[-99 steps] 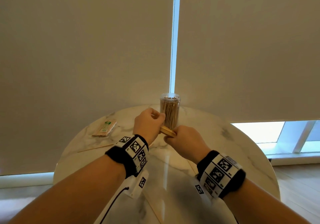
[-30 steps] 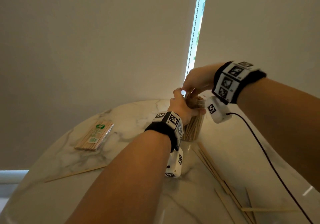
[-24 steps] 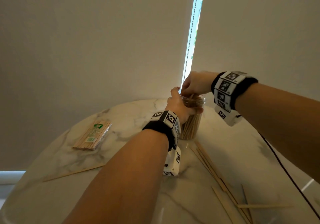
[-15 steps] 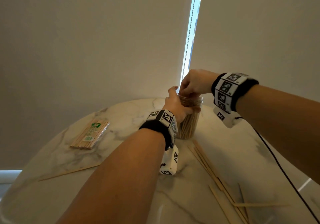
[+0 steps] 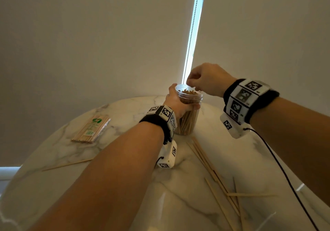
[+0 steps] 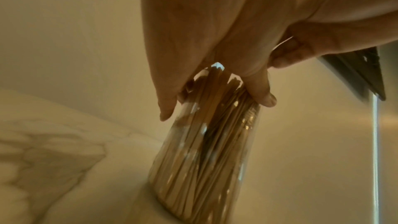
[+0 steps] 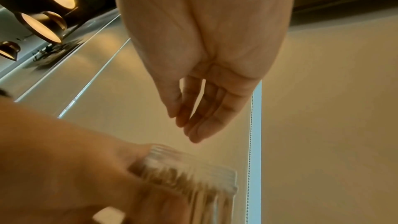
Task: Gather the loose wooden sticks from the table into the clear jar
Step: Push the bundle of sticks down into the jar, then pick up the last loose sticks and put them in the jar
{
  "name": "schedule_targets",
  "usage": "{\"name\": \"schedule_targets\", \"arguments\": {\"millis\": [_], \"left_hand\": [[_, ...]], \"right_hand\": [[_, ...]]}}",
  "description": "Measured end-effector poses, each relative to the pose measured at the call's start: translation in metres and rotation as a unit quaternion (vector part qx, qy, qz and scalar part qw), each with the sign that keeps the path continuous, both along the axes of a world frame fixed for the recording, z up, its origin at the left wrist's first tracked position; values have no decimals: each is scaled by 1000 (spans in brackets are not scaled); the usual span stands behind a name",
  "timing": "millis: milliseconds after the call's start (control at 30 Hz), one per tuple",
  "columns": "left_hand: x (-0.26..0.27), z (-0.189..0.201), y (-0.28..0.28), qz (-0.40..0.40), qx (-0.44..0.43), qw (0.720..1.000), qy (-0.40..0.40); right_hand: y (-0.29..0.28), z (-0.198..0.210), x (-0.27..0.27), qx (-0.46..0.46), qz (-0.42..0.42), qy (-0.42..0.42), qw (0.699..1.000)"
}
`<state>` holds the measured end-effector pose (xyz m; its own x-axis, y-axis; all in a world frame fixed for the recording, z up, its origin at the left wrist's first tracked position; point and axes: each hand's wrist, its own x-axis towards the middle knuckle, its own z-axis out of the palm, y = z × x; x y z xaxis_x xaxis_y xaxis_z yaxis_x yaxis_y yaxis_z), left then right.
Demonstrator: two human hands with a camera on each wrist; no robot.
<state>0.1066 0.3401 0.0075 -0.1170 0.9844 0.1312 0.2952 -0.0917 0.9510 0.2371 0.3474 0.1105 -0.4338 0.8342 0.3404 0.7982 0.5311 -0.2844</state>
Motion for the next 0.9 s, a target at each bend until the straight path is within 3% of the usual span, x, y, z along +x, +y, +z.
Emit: {"name": "schedule_targets", "arguments": {"millis": [100, 167, 267, 333, 400, 600, 667, 767, 900], "left_hand": [[-3, 7, -13, -3, -34, 999, 15], [-13, 10, -25, -3, -76, 993, 88], [-43, 13, -56, 7, -97, 964, 246], [-75, 10, -81, 10, -100, 933, 346], [-110, 7, -107, 4, -127, 901, 414], [-176, 6, -179, 38, -252, 779, 573], [-183, -2, -193, 48, -285, 754, 590], [-179, -17, -205, 50, -274, 741, 611], [-160, -27, -212, 49, -237, 762, 601]], "right_hand": [[-39, -14, 22, 26, -15, 47, 998], [-62, -33, 35, -25, -25, 49, 998], [-84, -73, 48, -146, -58, -61, 986], [-93, -97, 50, -203, -86, -179, 959], [-99, -113, 48, -217, -108, -232, 942], [-109, -124, 38, -219, -93, -226, 945], [-114, -122, 34, -217, -91, -230, 944], [-123, -117, 29, -207, -102, -250, 940], [-135, -113, 24, -210, -106, -266, 935]]}}
